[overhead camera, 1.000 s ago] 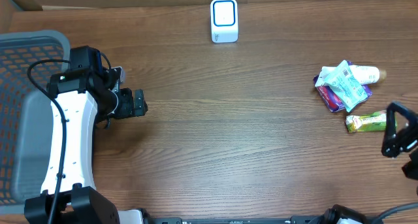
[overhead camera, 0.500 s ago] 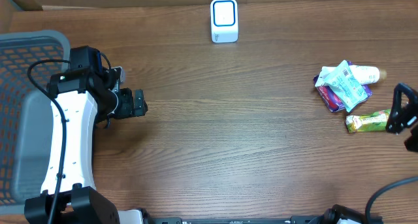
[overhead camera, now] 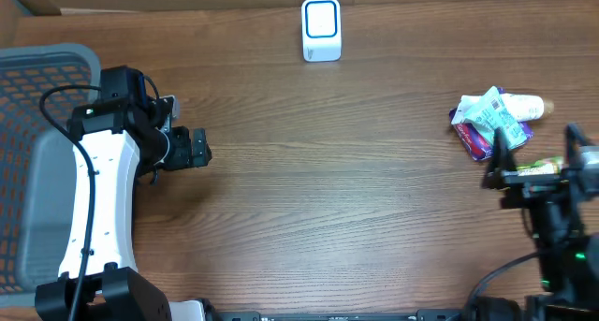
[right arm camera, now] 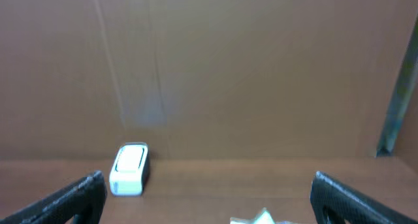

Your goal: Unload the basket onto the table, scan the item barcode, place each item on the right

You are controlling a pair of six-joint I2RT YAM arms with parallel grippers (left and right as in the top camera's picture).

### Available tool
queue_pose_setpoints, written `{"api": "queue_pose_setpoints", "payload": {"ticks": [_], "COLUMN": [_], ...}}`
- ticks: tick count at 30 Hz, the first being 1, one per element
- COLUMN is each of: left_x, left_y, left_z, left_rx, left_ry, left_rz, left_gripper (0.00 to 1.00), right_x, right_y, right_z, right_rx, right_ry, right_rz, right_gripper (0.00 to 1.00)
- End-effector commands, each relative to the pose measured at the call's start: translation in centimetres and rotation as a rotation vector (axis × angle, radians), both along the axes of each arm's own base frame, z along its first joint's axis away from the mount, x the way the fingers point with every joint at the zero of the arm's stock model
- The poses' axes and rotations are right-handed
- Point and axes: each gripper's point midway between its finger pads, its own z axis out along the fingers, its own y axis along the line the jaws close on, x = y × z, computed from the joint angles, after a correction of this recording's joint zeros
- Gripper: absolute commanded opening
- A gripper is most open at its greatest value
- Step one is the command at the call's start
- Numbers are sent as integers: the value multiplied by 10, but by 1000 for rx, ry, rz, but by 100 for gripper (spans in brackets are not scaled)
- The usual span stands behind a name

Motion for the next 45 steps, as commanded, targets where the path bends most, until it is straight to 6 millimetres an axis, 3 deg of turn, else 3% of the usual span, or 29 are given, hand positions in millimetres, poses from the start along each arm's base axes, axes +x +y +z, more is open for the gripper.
{"api": "queue_pose_setpoints", "payload": {"ticks": [1,11,17,22,25,45], "left_x": [2,2,2,2,2,2], "left_y": [-1,-1,-1,-1,-1,-1], "left_z": [0,0,0,0,0,0], "left_rx": [-3,-3,-3,-3,-3,-3], "left_ry": [-4,-4,-4,-4,-4,-4], "left_rz": [-18,-18,-18,-18,-18,-18], "left_gripper": [99,100,99,100,100,100], "right_x": [2,1,-2,-2,-1,0], "right_y": [8,14,16,17,18,17], "right_z": [-32,-107,-135,-150,-184,-183], "right_rx": [-11,3,12,17,19,22], "right_ry": [-83,-143,-145,-83,55,52], "right_rz": [21,23,36,41,46,42], "right_gripper": [100,100,100,100,100,100]}}
